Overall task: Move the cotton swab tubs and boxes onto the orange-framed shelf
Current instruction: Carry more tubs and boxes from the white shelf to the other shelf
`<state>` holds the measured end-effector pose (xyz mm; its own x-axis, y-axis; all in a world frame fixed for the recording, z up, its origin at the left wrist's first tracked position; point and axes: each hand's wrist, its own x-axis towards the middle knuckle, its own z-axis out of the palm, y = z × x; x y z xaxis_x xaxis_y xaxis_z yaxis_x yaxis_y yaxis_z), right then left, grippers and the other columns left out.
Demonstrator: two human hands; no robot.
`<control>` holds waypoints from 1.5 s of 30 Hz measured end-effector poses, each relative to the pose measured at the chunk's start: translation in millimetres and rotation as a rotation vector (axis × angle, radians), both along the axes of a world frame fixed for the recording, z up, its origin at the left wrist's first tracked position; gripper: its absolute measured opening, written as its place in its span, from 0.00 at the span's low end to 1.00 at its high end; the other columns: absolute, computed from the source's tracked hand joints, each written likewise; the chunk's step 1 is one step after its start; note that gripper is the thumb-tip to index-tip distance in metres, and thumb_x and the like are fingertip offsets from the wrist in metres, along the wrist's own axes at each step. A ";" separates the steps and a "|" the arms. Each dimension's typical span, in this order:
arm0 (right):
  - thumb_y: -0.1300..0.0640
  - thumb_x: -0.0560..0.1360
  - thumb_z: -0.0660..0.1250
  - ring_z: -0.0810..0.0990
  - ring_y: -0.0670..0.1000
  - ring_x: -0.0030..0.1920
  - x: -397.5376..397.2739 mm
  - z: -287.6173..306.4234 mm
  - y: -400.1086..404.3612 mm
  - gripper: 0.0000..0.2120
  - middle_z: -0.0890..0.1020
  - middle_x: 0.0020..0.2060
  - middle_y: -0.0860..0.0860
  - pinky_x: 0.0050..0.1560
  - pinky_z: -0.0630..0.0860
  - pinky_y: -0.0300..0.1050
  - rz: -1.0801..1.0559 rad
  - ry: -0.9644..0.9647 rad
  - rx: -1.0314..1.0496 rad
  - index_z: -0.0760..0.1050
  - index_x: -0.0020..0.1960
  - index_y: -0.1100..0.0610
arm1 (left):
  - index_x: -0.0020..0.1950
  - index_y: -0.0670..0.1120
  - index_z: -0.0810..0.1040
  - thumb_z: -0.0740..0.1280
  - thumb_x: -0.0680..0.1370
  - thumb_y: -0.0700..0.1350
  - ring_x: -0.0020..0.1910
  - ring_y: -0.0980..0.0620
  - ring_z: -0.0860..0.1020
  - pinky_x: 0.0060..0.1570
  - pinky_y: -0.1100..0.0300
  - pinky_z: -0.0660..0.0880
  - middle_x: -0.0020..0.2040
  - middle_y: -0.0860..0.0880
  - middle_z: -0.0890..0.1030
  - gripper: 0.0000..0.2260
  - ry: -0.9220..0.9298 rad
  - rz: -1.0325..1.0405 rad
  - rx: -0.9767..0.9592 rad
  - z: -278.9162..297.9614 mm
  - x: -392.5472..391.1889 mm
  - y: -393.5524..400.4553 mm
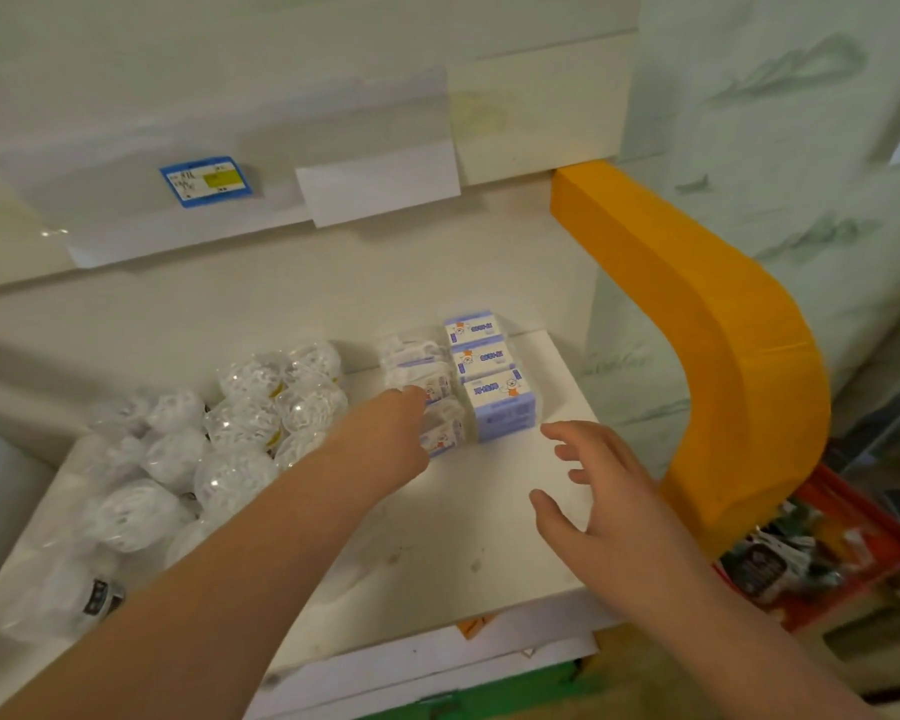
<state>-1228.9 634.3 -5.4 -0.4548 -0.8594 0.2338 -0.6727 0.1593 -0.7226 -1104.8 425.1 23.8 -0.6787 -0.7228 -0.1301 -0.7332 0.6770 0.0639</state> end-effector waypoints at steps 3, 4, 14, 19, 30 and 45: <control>0.47 0.75 0.67 0.70 0.37 0.62 -0.2 1.1 -3.1 0.24 0.65 0.63 0.32 0.59 0.76 0.40 0.017 0.009 -0.012 0.62 0.67 0.38 | 0.63 0.47 0.70 0.69 0.72 0.49 0.51 0.47 0.77 0.44 0.56 0.74 0.57 0.47 0.75 0.21 0.042 -0.005 -0.006 2.6 3.7 1.3; 0.47 0.75 0.67 0.69 0.37 0.63 -0.1 1.9 -5.2 0.24 0.65 0.63 0.33 0.59 0.75 0.40 0.028 0.007 -0.015 0.62 0.67 0.38 | 0.65 0.47 0.70 0.69 0.72 0.50 0.53 0.47 0.77 0.48 0.55 0.75 0.58 0.47 0.75 0.23 0.077 0.001 -0.007 6.0 6.9 2.8; 0.52 0.72 0.70 0.72 0.40 0.59 32.1 20.0 -64.5 0.24 0.72 0.58 0.37 0.56 0.69 0.31 0.137 -0.011 -0.136 0.68 0.65 0.41 | 0.70 0.53 0.69 0.70 0.73 0.52 0.63 0.54 0.71 0.60 0.65 0.65 0.65 0.55 0.72 0.25 0.431 0.055 -0.254 45.6 105.0 29.1; 0.54 0.72 0.72 0.72 0.45 0.60 71.2 33.4 -101.1 0.25 0.73 0.60 0.43 0.60 0.67 0.36 0.221 0.069 -0.147 0.69 0.66 0.46 | 0.69 0.51 0.71 0.71 0.72 0.52 0.65 0.54 0.69 0.63 0.64 0.62 0.65 0.54 0.72 0.26 0.448 0.232 -0.394 58.8 171.1 37.5; 0.50 0.72 0.68 0.71 0.47 0.64 207.9 76.8 -146.1 0.25 0.72 0.64 0.45 0.61 0.64 0.37 0.386 0.237 -0.133 0.69 0.68 0.48 | 0.65 0.46 0.74 0.74 0.71 0.47 0.63 0.52 0.69 0.62 0.62 0.64 0.62 0.51 0.73 0.24 0.592 0.493 -0.632 84.7 341.8 58.8; 0.48 0.75 0.67 0.70 0.44 0.64 513.4 107.9 -167.1 0.23 0.72 0.62 0.42 0.65 0.67 0.39 0.473 0.341 -0.207 0.68 0.69 0.47 | 0.72 0.53 0.67 0.70 0.73 0.54 0.68 0.55 0.65 0.62 0.60 0.62 0.67 0.56 0.68 0.28 0.565 0.642 -0.465 70.4 629.1 38.5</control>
<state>-715.5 467.2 102.5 0.0940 -0.8709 0.4825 -0.8349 -0.3329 -0.4382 -475.7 463.6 94.2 -0.0126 -0.8738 0.4861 -0.9152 0.2059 0.3465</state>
